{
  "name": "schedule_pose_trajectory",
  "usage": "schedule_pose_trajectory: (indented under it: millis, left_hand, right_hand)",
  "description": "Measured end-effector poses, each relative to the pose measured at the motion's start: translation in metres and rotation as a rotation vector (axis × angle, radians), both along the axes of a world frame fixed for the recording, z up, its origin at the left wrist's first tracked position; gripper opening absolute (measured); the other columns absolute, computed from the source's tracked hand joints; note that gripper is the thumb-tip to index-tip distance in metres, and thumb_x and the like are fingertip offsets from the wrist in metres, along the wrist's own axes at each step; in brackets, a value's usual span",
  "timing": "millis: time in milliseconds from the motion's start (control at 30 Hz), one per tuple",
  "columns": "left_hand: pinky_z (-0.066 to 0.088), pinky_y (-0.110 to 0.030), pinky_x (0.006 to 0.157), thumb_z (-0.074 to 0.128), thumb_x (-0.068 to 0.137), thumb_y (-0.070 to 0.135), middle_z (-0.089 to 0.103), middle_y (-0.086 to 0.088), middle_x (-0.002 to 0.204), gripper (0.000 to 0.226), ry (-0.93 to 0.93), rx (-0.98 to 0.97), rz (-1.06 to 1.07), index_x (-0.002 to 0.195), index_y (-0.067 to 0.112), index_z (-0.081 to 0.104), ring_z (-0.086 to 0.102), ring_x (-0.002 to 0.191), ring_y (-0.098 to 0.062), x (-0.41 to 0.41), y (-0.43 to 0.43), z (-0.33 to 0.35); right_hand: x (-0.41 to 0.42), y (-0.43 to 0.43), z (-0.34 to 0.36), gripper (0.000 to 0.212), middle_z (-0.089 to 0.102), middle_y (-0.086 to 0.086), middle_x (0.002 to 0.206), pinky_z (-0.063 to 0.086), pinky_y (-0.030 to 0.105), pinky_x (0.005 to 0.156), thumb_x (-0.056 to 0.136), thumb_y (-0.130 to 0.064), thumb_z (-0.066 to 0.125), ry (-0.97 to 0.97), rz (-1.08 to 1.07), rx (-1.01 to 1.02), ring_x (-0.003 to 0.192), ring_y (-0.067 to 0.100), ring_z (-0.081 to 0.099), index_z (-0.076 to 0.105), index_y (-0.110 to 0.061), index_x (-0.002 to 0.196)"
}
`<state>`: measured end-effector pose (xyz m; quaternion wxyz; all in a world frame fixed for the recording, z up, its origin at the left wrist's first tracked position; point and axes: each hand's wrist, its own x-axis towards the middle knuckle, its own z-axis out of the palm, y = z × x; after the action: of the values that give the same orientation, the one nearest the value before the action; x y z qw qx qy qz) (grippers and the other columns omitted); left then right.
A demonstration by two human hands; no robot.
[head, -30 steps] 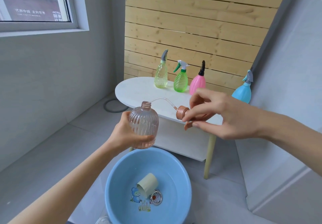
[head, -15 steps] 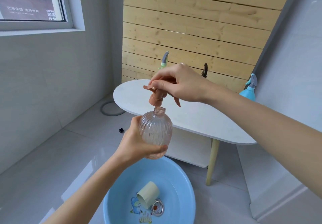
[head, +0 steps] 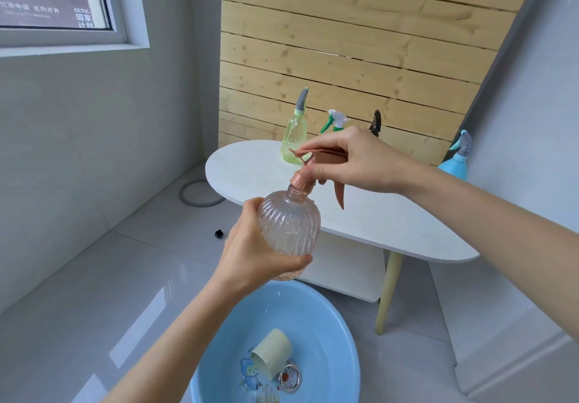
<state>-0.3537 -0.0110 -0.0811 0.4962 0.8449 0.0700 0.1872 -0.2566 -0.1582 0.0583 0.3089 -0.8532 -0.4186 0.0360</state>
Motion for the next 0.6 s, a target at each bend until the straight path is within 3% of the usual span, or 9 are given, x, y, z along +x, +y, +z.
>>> schedule_pose_trajectory:
  millis: [67, 200, 300, 433, 600]
  left_hand:
    - [0.042, -0.021, 0.075, 0.087, 0.046, 0.042, 0.054, 0.012, 0.112, 0.094, 0.002, 0.015, 0.002, 0.122, 0.032, 0.033, 0.052, 0.103, -0.010, 0.001, 0.000, 0.000]
    - [0.043, -0.019, 0.072, 0.087, 0.047, 0.043, 0.054, 0.013, 0.110, 0.092, 0.017, 0.022, -0.009, 0.120, 0.033, 0.032, 0.052, 0.101, -0.008, -0.001, -0.005, 0.001]
    - [0.041, -0.017, 0.070, 0.088, 0.048, 0.041, 0.053, 0.013, 0.110, 0.091, 0.002, 0.026, 0.011, 0.120, 0.030, 0.033, 0.051, 0.100, -0.009, -0.003, -0.007, 0.003]
    - [0.044, -0.026, 0.078, 0.088, 0.048, 0.042, 0.053, 0.011, 0.111, 0.091, -0.045, 0.067, 0.051, 0.119, 0.029, 0.033, 0.051, 0.101, -0.012, -0.004, -0.009, 0.005]
    - [0.040, -0.025, 0.077, 0.087, 0.052, 0.040, 0.048, 0.010, 0.113, 0.097, -0.028, 0.161, 0.050, 0.129, 0.023, 0.031, 0.047, 0.099, -0.013, -0.008, -0.013, 0.003]
  right_hand:
    - [0.000, -0.002, 0.002, 0.031, 0.071, -0.008, 0.092, 0.052, 0.017, 0.081, 0.078, -0.024, 0.079, 0.031, 0.030, -0.072, 0.085, 0.000, 0.066, 0.070, -0.017, 0.108]
    - [-0.003, 0.001, 0.007, 0.020, 0.072, -0.009, 0.091, 0.049, 0.010, 0.069, 0.080, -0.016, 0.077, 0.070, 0.068, -0.176, 0.087, -0.001, 0.066, 0.069, -0.013, 0.099]
    - [-0.005, 0.006, 0.012, 0.020, 0.074, -0.007, 0.090, 0.052, 0.013, 0.070, 0.081, -0.014, 0.076, 0.076, 0.074, -0.200, 0.087, 0.003, 0.068, 0.069, -0.009, 0.098]
    - [-0.010, 0.010, 0.016, 0.018, 0.074, -0.002, 0.081, 0.053, 0.017, 0.062, 0.080, -0.017, 0.076, 0.060, 0.051, -0.199, 0.076, 0.009, 0.071, 0.067, -0.006, 0.091]
    - [-0.011, 0.012, 0.020, 0.019, 0.073, 0.001, 0.077, 0.052, 0.019, 0.058, 0.082, -0.024, 0.075, 0.057, 0.002, -0.355, 0.072, 0.008, 0.071, 0.066, -0.008, 0.088]
